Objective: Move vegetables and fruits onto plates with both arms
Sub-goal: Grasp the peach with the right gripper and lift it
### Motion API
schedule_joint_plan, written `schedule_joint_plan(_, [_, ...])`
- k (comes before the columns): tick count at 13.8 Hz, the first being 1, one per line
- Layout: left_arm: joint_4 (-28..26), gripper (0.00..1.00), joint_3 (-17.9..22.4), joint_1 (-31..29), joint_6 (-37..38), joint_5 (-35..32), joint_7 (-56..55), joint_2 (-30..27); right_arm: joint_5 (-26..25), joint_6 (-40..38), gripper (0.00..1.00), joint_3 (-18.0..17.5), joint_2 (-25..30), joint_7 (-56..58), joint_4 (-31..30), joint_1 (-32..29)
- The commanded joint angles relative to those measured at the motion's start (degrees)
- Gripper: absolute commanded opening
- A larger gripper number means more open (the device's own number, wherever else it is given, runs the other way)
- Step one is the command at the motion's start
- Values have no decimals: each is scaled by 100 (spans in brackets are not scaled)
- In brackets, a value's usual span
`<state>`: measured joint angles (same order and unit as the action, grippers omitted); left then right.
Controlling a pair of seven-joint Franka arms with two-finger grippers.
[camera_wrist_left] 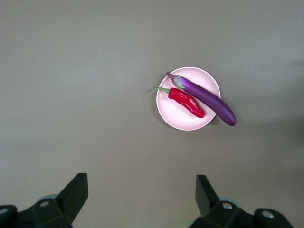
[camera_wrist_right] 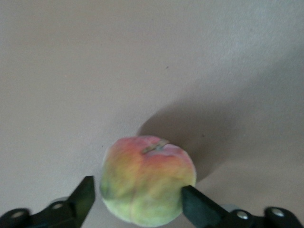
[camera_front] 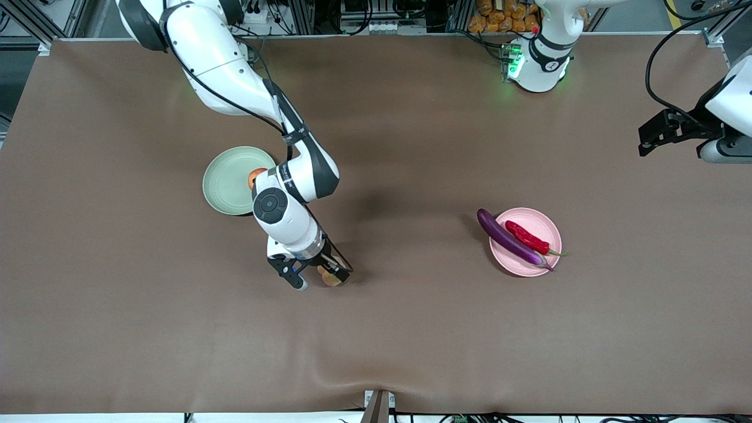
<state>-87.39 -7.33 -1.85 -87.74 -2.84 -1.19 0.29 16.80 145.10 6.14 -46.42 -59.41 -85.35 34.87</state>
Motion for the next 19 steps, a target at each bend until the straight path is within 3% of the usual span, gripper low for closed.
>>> schedule_joint_plan(1, [64, 100, -14, -26, 90, 30, 119, 15, -142, -8, 3, -8, -113, -9, 150, -59])
schedule_joint_plan(5, [64, 100, -14, -70, 90, 38, 111, 15, -142, -550, 0, 1, -17, 35, 238, -155])
schedule_joint_plan(9, [73, 100, 3, -79, 90, 47, 119, 59, -133, -2982, 0, 10, 168, 255, 1212, -524])
schedule_joint_plan(12, [73, 100, 12, -79, 90, 47, 119, 59, -142, -4398, 0, 1, 711, 893, 1302, -901])
schedule_joint_plan(13, [73, 100, 21, -79, 90, 47, 128, 59, -203, -4716, 0, 10, 948, 1123, 1058, -981])
schedule_joint_plan(16, [73, 100, 30, -88, 90, 47, 137, 59, -1080, -4693, 0, 19, 1923, 1265, -495, -990])
schedule_joint_plan(19, [73, 100, 38, -79, 90, 47, 146, 59, -1206, -4211, 0, 36, 2898, 2273, -2094, -1436])
